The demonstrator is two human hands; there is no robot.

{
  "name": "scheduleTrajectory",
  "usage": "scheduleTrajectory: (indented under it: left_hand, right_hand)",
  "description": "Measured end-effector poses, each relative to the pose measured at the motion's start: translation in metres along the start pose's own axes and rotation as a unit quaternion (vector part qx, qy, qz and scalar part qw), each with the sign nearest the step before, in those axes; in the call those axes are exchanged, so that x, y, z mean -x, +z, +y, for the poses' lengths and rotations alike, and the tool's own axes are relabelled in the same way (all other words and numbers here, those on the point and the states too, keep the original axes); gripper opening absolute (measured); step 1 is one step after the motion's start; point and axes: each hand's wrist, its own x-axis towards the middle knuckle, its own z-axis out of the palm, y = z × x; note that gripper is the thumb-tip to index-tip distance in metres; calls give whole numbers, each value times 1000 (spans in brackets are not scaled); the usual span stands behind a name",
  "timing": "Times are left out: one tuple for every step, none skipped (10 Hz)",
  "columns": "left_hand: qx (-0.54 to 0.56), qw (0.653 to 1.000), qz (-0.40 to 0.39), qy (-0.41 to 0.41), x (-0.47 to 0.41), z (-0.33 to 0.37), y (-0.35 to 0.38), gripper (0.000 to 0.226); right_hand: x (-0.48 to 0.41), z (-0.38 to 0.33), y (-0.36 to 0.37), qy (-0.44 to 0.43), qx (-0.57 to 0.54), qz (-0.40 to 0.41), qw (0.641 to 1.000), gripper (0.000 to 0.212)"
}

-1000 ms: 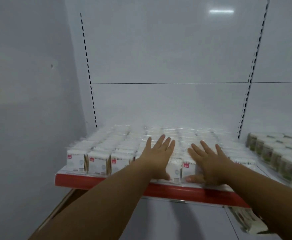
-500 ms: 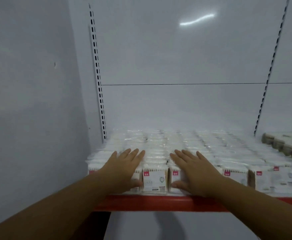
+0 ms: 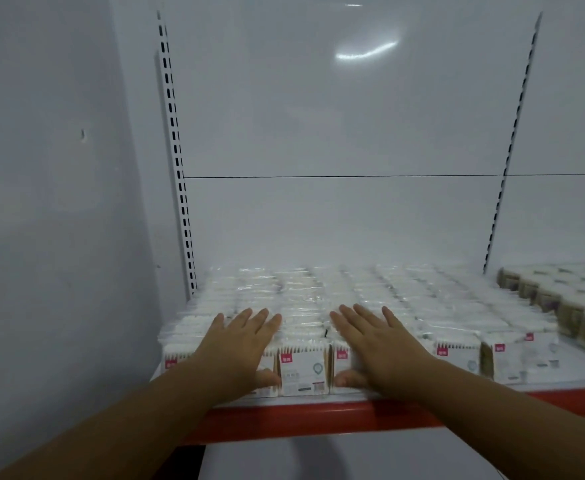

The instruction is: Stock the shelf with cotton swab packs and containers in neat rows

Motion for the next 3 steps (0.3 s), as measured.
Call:
scheduleTrajectory:
  left_hand:
    - [-1,1000,-22,-7,0,2,-7,98]
    - [12,999,-45,-15,2,1,-14,102]
    - [38,998,-51,-20,5,4,-23,100]
  right_hand:
    - [2,-1,-11,-7,36,-21,999,104]
    - [11,-9,-30,-15,-2,1,1000,101]
    - [44,-3,-69,-20,-306,72,949,81]
